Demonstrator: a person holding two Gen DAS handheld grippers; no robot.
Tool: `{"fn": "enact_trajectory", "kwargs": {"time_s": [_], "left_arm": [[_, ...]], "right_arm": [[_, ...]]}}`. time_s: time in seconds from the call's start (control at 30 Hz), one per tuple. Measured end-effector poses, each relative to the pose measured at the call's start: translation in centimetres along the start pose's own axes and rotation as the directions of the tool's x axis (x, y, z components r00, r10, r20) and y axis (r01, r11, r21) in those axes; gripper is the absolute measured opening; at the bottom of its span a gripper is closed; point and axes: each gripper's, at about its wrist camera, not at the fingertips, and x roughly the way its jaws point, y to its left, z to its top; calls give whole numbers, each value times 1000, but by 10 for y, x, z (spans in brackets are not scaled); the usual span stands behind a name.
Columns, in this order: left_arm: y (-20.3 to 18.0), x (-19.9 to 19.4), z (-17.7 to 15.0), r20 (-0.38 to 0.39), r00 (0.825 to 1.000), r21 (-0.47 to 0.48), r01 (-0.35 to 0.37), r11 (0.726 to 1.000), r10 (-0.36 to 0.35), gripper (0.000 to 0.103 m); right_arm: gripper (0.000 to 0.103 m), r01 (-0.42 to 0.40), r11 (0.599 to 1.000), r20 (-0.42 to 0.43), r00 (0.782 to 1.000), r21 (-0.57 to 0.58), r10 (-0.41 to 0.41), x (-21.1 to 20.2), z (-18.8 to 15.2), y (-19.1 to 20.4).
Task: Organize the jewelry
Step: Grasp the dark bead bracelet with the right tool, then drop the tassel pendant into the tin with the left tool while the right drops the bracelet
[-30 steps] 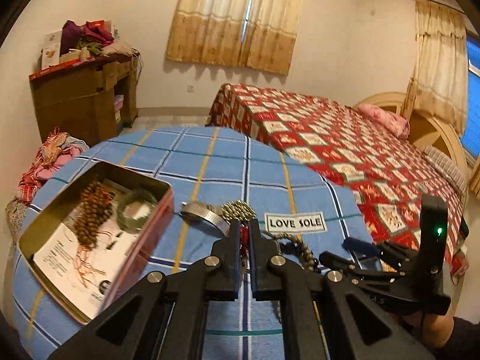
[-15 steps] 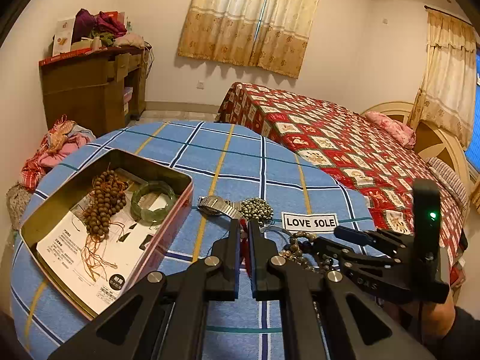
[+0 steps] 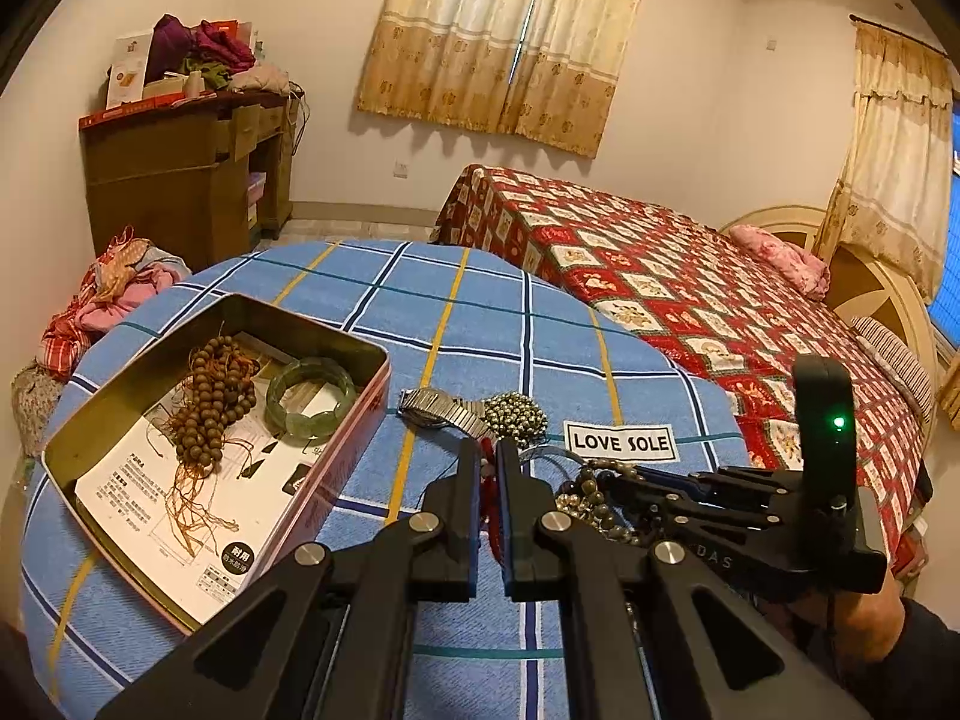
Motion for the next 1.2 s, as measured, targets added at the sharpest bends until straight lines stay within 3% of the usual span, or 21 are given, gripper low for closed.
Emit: {"fn": "enact_trajectory", "kwargs": {"time_s": [0.4, 0.63, 0.9, 0.93, 1.2], "left_arm": [[-4, -8, 6, 23, 1000, 11, 0, 1000, 0, 4], [-4, -8, 6, 20, 1000, 7, 4, 1000, -4, 4], [-2, -5, 4, 6, 1000, -4, 5, 1000, -5, 4], [-2, -4, 4, 7, 1000, -2, 6, 1000, -6, 4], [1, -6, 4, 17, 1000, -4, 10, 1000, -10, 4]], "right_arm": [[16, -4, 1000, 92, 996, 20, 2, -35, 9, 4], [17, 6, 1000, 14, 1000, 6, -6, -20, 3, -1], [17, 17, 1000, -8, 1000, -15, -18, -17, 2, -2], [13, 16, 1000, -4, 1000, -13, -16, -18, 2, -2], [12, 16, 1000, 45, 999, -11, -16, -31, 8, 1]]}}
